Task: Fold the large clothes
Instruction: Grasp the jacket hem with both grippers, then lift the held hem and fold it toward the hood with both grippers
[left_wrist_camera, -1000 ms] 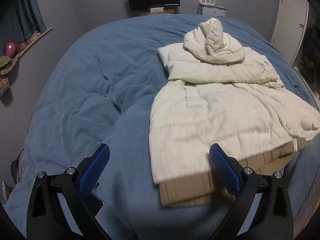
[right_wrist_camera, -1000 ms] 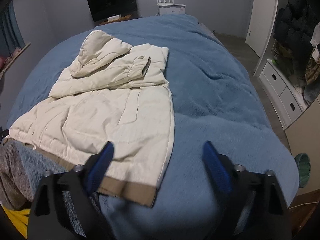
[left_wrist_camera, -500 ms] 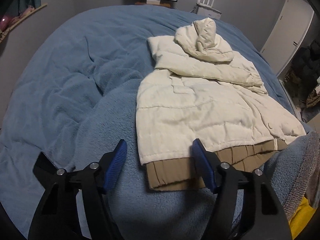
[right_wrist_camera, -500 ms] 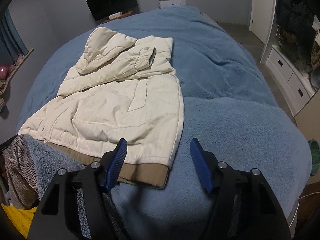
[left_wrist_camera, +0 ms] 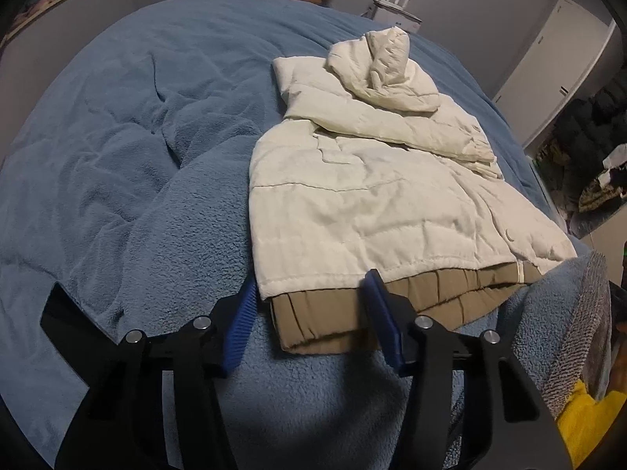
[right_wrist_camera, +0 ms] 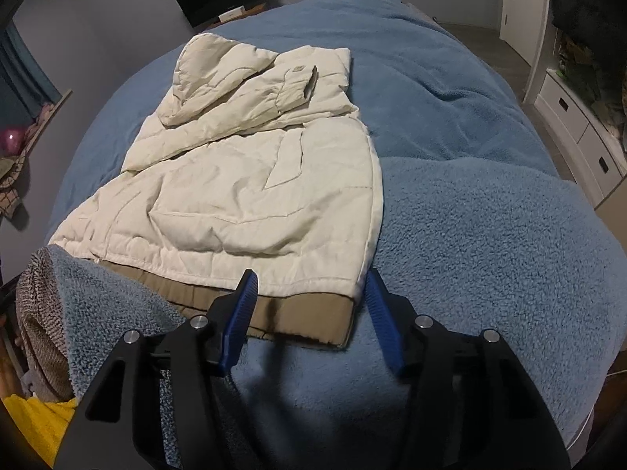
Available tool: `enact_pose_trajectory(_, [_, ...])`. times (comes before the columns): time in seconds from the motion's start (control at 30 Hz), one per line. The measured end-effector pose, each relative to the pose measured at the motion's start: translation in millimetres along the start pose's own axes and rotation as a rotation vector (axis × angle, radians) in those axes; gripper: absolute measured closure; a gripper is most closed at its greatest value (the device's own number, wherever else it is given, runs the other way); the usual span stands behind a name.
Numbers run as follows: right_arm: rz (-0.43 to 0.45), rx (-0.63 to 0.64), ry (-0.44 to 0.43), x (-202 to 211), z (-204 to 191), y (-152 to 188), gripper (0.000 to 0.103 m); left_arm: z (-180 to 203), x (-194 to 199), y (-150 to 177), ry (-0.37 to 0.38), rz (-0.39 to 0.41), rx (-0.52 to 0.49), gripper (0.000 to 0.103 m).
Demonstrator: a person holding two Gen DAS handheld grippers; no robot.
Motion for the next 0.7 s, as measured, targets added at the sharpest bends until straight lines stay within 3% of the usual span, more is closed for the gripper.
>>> enact_pose_trajectory(0.17, [0.003,0.012,0.015,-14.0,-3.1,-6.7,0.050,-1.8,-8.9,-8.2,0.027,0.011,0.009,0.052])
enact_pose_trajectory(0.2, [0.015,0.024,0.023,-15.1,-5.1,-8.5,0.053,-2.9,-10.6,-9.8,0.037,0.012,0.017,0.053])
enact_pose_trajectory(0.23, [0.029,0.039,0.038,-15.2,-6.4,-9.1,0.067,-2.1,-10.5,-10.9,0.040,0.014,0.012,0.055])
enact_pose_trajectory(0.27, [0.044,0.050,0.054,-14.4,-6.1,-9.9,0.075,-0.5,-8.5,-12.1,0.030,0.022,-0.008,0.066])
enact_pose_trajectory(0.3, [0.065,0.058,0.057,-12.0,-6.4,-10.3,0.079,1.8,-5.4,-13.4,0.014,0.033,-0.041,0.075])
enact_pose_trajectory(0.4, [0.105,0.083,0.053,-6.0,-6.5,-14.3,0.088,0.8,0.1,-16.3,0.016,0.050,-0.060,0.084])
enact_pose_trajectory(0.7, [0.214,0.116,0.021,20.0,-17.7,-73.9,0.092,10.5,17.5,-60.6,0.031,0.122,-0.106,0.089])
Point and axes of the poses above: each gripper's, at about its wrist camera, not at the fingertips, and x roughly against the way its jaws point, z to its right, y to its underside, the point moved 6 cm from there along -x, roughly the way its jaws point, and after that the axes turned 12 degrees about y, right-handed, at the moved point
